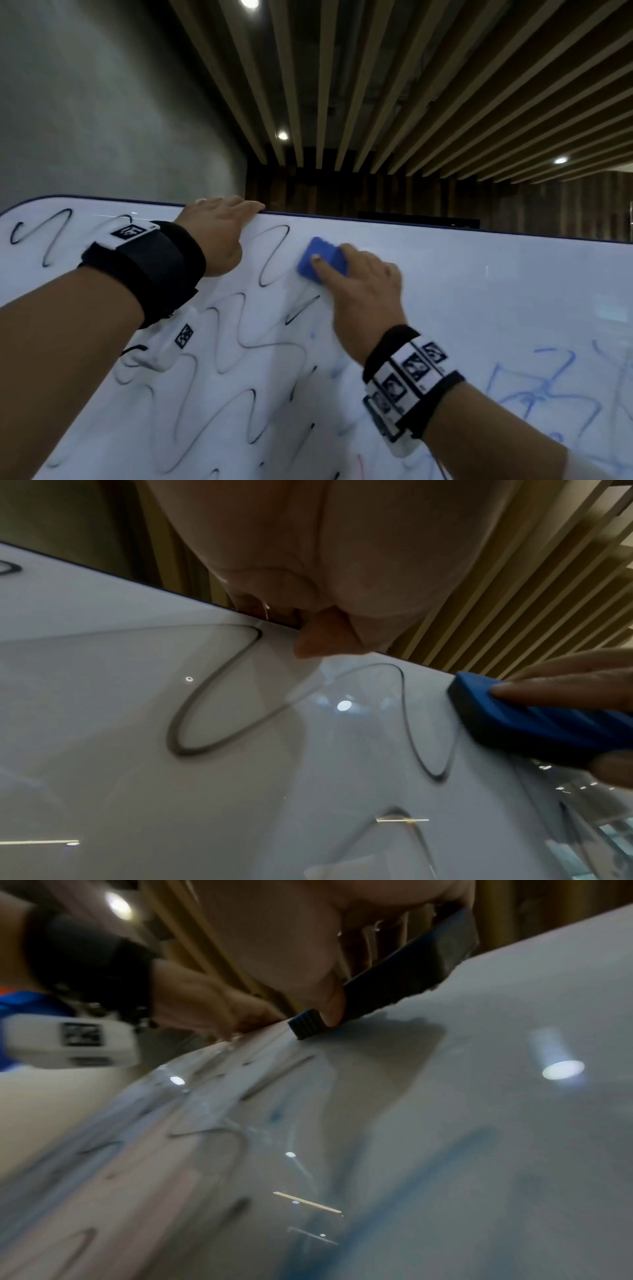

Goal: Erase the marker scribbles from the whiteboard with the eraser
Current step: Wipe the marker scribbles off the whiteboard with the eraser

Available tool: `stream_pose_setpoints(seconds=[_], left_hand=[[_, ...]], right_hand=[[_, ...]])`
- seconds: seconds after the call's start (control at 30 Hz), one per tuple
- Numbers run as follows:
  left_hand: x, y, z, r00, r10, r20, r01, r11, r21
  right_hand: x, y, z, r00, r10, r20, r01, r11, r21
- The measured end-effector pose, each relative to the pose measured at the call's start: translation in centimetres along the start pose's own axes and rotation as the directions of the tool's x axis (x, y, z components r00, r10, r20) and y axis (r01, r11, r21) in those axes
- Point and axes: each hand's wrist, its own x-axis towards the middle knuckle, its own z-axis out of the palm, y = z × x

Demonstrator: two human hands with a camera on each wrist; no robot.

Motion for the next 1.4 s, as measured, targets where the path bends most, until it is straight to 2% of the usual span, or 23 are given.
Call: stream_pose_setpoints(seconds=[0.1,0.17,0.23,0.3,0.33,0.4,0.47,0.5,0.53,0.6,0.67,0.7,0.73,0.8,0.87,0.9,0.97,1.07,1.13,1.23,1.3,1.33,1.4], left_hand=[[-0.1,0.0,-0.1,1.000,-0.005,-0.004,0.005,1.000,-0.014],[-0.1,-0.2,-0.1,1.000,0.005,-0.009,-0.005,1.000,-0.002],[0.0,-0.4,-0.1,1.000,0.008,-0.009,-0.008,1.000,0.013],[0.1,-0.4,-0.1,1.000,0.007,0.001,-0.007,1.000,0.022],[0.1,-0.4,-0.1,1.000,0.008,0.005,-0.008,1.000,0.026],[0.1,-0.4,-0.1,1.000,0.009,0.008,-0.009,1.000,0.025],[0.0,-0.4,-0.2,1.000,0.006,0.002,-0.006,1.000,0.028],[-0.1,-0.3,-0.2,1.000,0.007,-0.001,-0.007,1.000,0.030],[-0.2,-0.2,-0.3,1.000,0.010,-0.003,-0.010,1.000,0.028],[-0.3,-0.2,-0.3,1.000,0.014,0.004,-0.014,0.999,0.031],[-0.3,-0.4,-0.3,1.000,0.014,0.011,-0.015,0.999,0.046],[-0.3,-0.5,-0.3,1.000,0.015,0.011,-0.015,0.999,0.049],[-0.2,-0.4,-0.2,1.000,0.017,0.006,-0.017,0.999,0.049],[-0.2,-0.4,-0.1,1.000,0.016,-0.001,-0.016,0.999,0.046],[-0.2,-0.4,-0.1,1.000,0.014,0.004,-0.014,0.999,0.044],[-0.3,-0.4,-0.2,1.000,0.016,0.008,-0.016,0.999,0.043],[-0.4,-0.4,-0.3,1.000,0.020,0.013,-0.020,0.999,0.039],[-0.5,-0.5,-0.4,1.000,0.014,0.017,-0.015,0.999,0.051],[-0.5,-0.4,-0.4,1.000,0.011,0.012,-0.012,0.998,0.059],[-0.5,-0.4,-0.3,1.000,0.010,0.008,-0.011,0.998,0.058],[-0.5,-0.3,-0.3,1.000,0.012,0.012,-0.013,0.998,0.059],[-0.5,-0.3,-0.3,1.000,0.016,0.013,-0.017,0.998,0.063],[-0.5,-0.4,-0.3,1.000,0.022,0.009,-0.022,0.998,0.067]], right_hand=[[0.6,-0.1,-0.2,0.994,-0.102,0.045,0.102,0.995,-0.007],[0.9,3.1,-0.9,1.000,0.015,0.011,-0.014,0.999,-0.040],[1.1,5.8,-1.5,0.975,0.222,0.010,-0.221,0.973,-0.065],[0.7,4.1,-1.5,0.954,0.299,0.024,-0.297,0.952,-0.068],[0.2,1.8,-1.2,0.970,0.240,0.023,-0.238,0.969,-0.066],[-1.1,-3.3,-0.3,0.999,0.002,0.055,-0.001,0.999,-0.032],[-1.9,-5.4,0.0,0.972,-0.164,0.166,0.166,0.986,0.006],[-1.6,-4.7,-0.3,0.967,-0.187,0.174,0.191,0.982,-0.002],[-1.3,-3.0,-0.6,0.977,-0.152,0.146,0.158,0.987,-0.028],[-0.9,1.2,-1.0,0.995,0.046,0.084,-0.038,0.994,-0.099],[-1.2,3.9,-1.2,0.964,0.257,0.073,-0.249,0.963,-0.103],[-1.7,3.5,-1.1,0.951,0.302,0.068,-0.296,0.951,-0.095],[-2.4,2.0,-0.8,0.956,0.288,0.061,-0.282,0.956,-0.085],[-4.7,-2.6,0.2,0.991,0.108,0.077,-0.105,0.993,-0.045],[-6.8,-5.7,0.9,0.981,-0.084,0.174,0.088,0.996,-0.017],[-6.9,-5.7,0.8,0.970,-0.129,0.205,0.131,0.991,0.001],[-5.6,-2.9,0.3,0.984,-0.084,0.159,0.088,0.996,-0.018],[-3.8,1.9,-0.8,0.990,0.121,0.073,-0.110,0.984,-0.138],[-4.0,1.1,-1.0,0.982,0.176,0.074,-0.166,0.978,-0.128],[-6.7,-4.2,0.2,0.986,-0.026,0.163,0.034,0.999,-0.043],[-8.0,-5.6,0.8,0.958,-0.155,0.239,0.161,0.987,-0.005],[-7.7,-4.8,0.7,0.958,-0.170,0.233,0.176,0.984,-0.002],[-6.4,-1.2,0.4,0.988,-0.064,0.141,0.072,0.996,-0.049]])
